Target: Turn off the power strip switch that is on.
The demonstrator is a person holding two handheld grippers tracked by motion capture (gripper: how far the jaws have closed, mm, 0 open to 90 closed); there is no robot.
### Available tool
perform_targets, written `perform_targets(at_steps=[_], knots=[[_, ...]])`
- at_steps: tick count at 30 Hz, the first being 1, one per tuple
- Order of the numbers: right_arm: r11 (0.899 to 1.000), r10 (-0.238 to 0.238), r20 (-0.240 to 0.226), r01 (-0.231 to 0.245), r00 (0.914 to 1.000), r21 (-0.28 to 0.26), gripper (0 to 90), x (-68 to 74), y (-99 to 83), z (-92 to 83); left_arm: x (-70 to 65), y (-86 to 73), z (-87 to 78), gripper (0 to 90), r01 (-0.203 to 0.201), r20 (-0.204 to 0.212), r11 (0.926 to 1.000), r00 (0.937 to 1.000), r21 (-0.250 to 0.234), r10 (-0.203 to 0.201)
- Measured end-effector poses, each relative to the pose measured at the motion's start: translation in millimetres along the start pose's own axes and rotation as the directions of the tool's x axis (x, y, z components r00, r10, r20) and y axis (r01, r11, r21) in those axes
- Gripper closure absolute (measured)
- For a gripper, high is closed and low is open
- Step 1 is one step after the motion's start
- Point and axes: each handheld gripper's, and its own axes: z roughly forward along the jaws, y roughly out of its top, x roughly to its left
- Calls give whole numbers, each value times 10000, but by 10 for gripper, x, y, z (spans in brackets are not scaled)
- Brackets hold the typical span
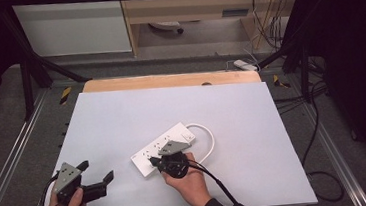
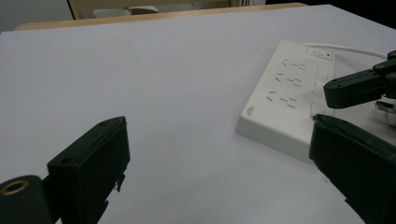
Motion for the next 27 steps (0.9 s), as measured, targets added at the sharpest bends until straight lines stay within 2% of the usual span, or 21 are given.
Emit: perform_targets(at_steps=[27], knots=[[9998,5,-93,-3,10000,222,900,40,-41,100,3,2,-2,50,-1,6,10000,10000,-24,1]])
